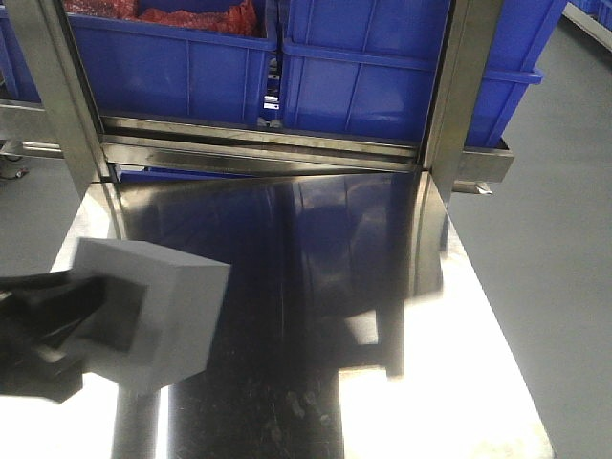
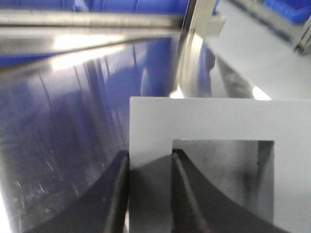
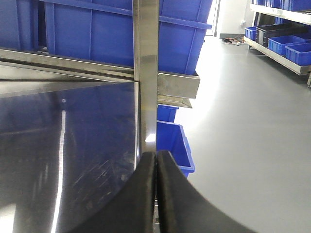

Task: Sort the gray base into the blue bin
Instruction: 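Close the left gripper on the block's frame edge and lift it, then drive away from the table holding the block in the left gripper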

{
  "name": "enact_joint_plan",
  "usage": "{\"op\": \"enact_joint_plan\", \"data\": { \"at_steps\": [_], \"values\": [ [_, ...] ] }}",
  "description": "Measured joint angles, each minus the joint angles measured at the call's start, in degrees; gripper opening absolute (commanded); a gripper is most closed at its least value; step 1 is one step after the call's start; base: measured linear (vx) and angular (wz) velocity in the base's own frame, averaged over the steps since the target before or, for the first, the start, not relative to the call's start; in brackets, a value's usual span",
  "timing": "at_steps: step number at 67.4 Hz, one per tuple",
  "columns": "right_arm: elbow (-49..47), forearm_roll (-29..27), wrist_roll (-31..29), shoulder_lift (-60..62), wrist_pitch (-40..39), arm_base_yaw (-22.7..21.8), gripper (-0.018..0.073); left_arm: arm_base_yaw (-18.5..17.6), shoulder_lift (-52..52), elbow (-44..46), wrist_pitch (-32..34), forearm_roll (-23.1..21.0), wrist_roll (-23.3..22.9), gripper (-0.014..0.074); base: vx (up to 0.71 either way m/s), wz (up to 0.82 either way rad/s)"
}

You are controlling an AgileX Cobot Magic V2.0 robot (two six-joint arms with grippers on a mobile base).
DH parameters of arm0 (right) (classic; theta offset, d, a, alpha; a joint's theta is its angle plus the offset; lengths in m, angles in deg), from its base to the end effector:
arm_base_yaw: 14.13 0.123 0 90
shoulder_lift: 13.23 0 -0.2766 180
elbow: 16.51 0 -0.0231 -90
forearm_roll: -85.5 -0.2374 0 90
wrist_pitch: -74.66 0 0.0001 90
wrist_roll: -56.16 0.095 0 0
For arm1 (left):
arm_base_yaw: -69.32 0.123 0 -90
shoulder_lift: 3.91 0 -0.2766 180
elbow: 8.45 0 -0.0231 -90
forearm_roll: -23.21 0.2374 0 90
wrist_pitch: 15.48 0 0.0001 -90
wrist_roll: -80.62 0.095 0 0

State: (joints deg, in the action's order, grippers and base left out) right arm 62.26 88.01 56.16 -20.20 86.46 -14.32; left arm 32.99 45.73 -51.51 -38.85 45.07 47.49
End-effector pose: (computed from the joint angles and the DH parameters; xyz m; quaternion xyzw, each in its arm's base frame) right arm 0.0546 -0.0010 0.1847 -0.0119 0.7519 -0.0186 0.6589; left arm 0.1248 -0.0743 0.3065 0.1311 0.8296 -0.1680 0.5160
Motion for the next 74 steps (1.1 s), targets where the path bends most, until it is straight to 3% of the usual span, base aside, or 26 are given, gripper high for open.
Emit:
{"op": "enact_joint_plan", "data": {
  "at_steps": [25,74],
  "values": [
    [0.0,0.0,0.0,0.0,0.0,0.0,-0.0005,0.0,-21.15,-13.39,2.22,3.09,0.0,-0.0008,0.0,0.0],
    [0.0,0.0,0.0,0.0,0.0,0.0,-0.0005,0.0,-22.98,-14.2,2.29,3.08,0.04,-0.0008,0.0,0.0]
  ]
}}
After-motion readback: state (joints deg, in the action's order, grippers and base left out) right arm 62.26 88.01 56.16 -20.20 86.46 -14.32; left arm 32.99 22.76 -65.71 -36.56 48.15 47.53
